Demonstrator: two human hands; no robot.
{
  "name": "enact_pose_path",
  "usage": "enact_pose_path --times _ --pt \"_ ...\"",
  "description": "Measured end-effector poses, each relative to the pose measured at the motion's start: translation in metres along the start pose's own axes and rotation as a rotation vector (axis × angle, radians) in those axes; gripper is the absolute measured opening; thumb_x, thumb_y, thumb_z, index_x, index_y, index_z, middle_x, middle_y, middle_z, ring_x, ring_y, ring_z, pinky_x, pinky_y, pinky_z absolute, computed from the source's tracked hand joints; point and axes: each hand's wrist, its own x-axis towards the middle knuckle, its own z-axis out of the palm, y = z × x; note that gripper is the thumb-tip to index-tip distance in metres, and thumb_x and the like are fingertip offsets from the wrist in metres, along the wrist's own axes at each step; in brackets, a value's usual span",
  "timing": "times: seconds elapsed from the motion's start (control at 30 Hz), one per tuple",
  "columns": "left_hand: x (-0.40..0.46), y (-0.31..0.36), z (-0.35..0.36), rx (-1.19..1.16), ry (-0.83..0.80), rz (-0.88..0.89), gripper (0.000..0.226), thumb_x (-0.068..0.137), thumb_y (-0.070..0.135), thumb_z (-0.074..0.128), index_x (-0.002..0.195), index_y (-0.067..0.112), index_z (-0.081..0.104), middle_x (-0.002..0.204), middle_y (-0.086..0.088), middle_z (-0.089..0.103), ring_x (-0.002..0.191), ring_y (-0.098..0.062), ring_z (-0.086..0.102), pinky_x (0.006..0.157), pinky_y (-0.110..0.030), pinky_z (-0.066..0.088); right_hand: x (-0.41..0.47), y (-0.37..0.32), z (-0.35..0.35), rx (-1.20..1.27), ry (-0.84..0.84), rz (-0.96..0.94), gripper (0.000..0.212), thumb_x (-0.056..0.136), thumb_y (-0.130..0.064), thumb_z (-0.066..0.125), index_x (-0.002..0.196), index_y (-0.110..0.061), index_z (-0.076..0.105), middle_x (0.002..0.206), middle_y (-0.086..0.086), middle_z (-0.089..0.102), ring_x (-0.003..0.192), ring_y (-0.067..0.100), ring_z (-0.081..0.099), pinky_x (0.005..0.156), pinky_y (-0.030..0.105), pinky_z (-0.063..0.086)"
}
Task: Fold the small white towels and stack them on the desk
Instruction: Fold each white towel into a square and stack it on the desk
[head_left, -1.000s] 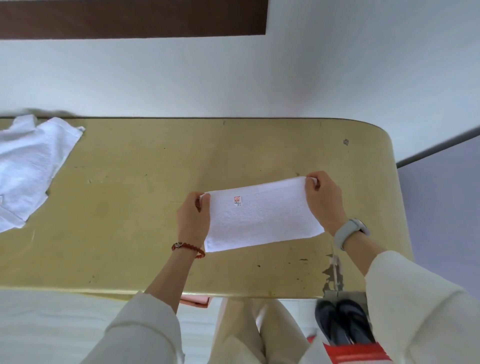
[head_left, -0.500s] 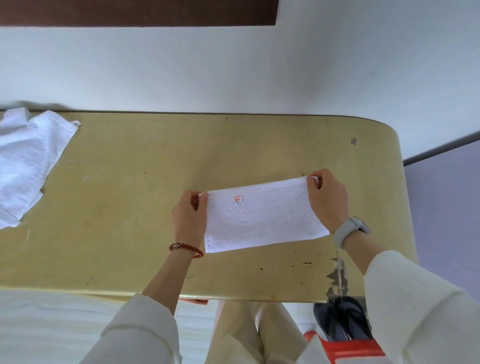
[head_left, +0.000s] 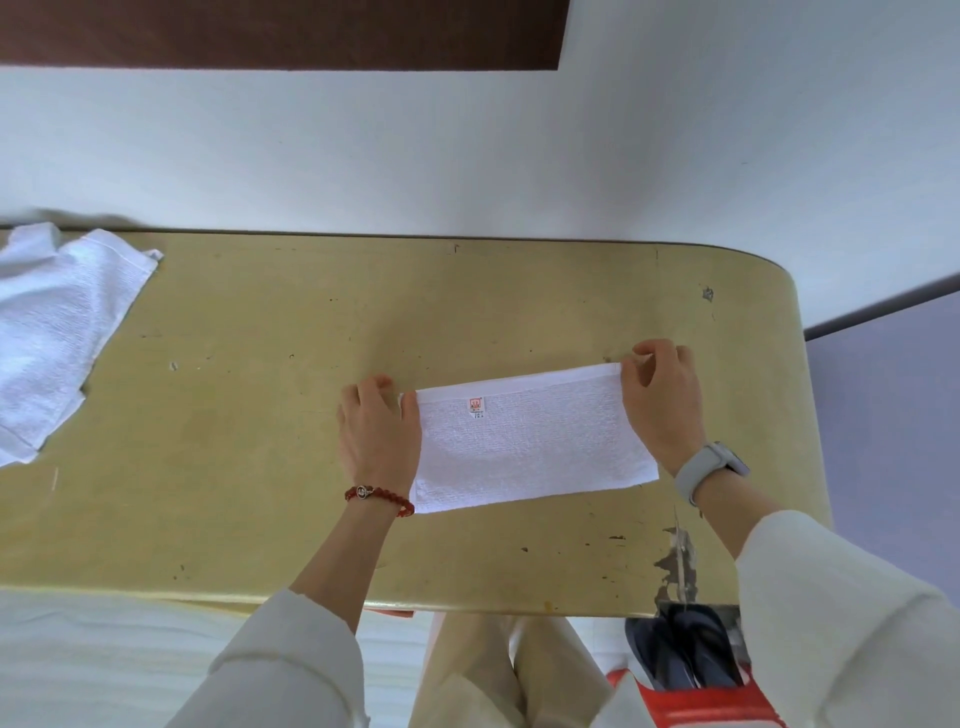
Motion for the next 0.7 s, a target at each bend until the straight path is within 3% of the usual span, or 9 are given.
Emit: enact_pose_path --times 0.1,0.17,0.23,0.33,0.4,0.5,0.6,0.7 --pt "-0.003 -0.001 0.006 0.105 0.145 0.392 0.027 0.086 0.012 0.053 0.112 0.01 0.06 0.116 -0.011 0.058 0.107 -0.031 0.051 0.085 -0.039 0.039 -0.007 0.002 0.002 -0.234 0.141 -0.438 0.029 0.088 -0.011 0.038 0.105 -0.003 0.06 0.105 0.016 0.059 0.093 0.032 0.057 0.078 0.041 0.047" --pt "-0.01 0.002 0.014 0.206 0.155 0.627 0.03 0.085 0.014 0.044 0.11 0.012 0.06 0.118 -0.008 0.06 0.112 -0.028 0.053 0.089 -0.04 0.039 -0.016 0.001 0.01 -0.385 0.065 -0.687 0.037 0.084 -0.013 0.034 0.11 -0.005 0.059 0.113 0.014 0.061 0.107 0.032 0.057 0.093 0.047 0.043" --pt "-0.024 0.007 0.025 0.31 0.049 0.762 0.034 0.087 0.016 0.038 0.114 0.01 0.059 0.125 -0.006 0.059 0.12 -0.026 0.052 0.099 -0.041 0.033 -0.029 0.001 0.022 -0.532 -0.073 -0.816 0.042 0.087 -0.02 0.032 0.119 -0.006 0.056 0.127 0.013 0.056 0.124 0.03 0.045 0.108 0.052 0.03" --pt "-0.042 0.004 0.043 0.461 -0.114 0.751 0.043 0.097 0.027 0.023 0.129 0.01 0.046 0.138 -0.009 0.048 0.132 -0.029 0.039 0.106 -0.05 0.023 -0.036 0.008 0.038 -0.687 -0.226 -0.792 0.049 0.092 -0.035 0.026 0.133 -0.016 0.044 0.141 0.01 0.044 0.134 0.032 0.026 0.108 0.057 0.015" --pt "-0.043 -0.003 0.05 0.539 -0.187 0.679 0.051 0.099 0.035 0.007 0.138 0.016 0.034 0.145 -0.009 0.038 0.137 -0.032 0.026 0.107 -0.058 0.016 -0.033 0.016 0.042 -0.731 -0.273 -0.758 0.05 0.095 -0.041 0.017 0.139 -0.024 0.033 0.146 0.006 0.038 0.135 0.036 0.025 0.105 0.062 0.013" --pt "-0.04 -0.008 0.052 0.604 -0.2 0.671 0.056 0.097 0.043 0.003 0.141 0.021 0.029 0.149 -0.008 0.031 0.138 -0.033 0.021 0.107 -0.063 0.013 -0.026 0.022 0.042 -0.734 -0.327 -0.753 0.052 0.096 -0.044 0.008 0.143 -0.028 0.024 0.15 0.004 0.031 0.137 0.036 0.021 0.103 0.066 0.014" --pt "-0.038 -0.005 0.049 0.621 -0.197 0.676 0.057 0.096 0.046 0.005 0.142 0.024 0.03 0.15 -0.007 0.03 0.138 -0.033 0.023 0.107 -0.064 0.012 -0.023 0.022 0.038 -0.705 -0.33 -0.763 0.053 0.096 -0.043 0.007 0.142 -0.026 0.027 0.149 0.005 0.031 0.136 0.034 0.022 0.103 0.063 0.016" --pt "-0.032 -0.007 0.046 0.619 -0.2 0.715 0.058 0.096 0.048 0.004 0.142 0.024 0.029 0.15 -0.008 0.03 0.138 -0.034 0.025 0.106 -0.063 0.014 -0.021 0.024 0.029 -0.555 -0.221 -0.756 0.049 0.097 -0.034 0.017 0.13 -0.014 0.047 0.14 0.011 0.045 0.132 0.032 0.036 0.108 0.056 0.019"
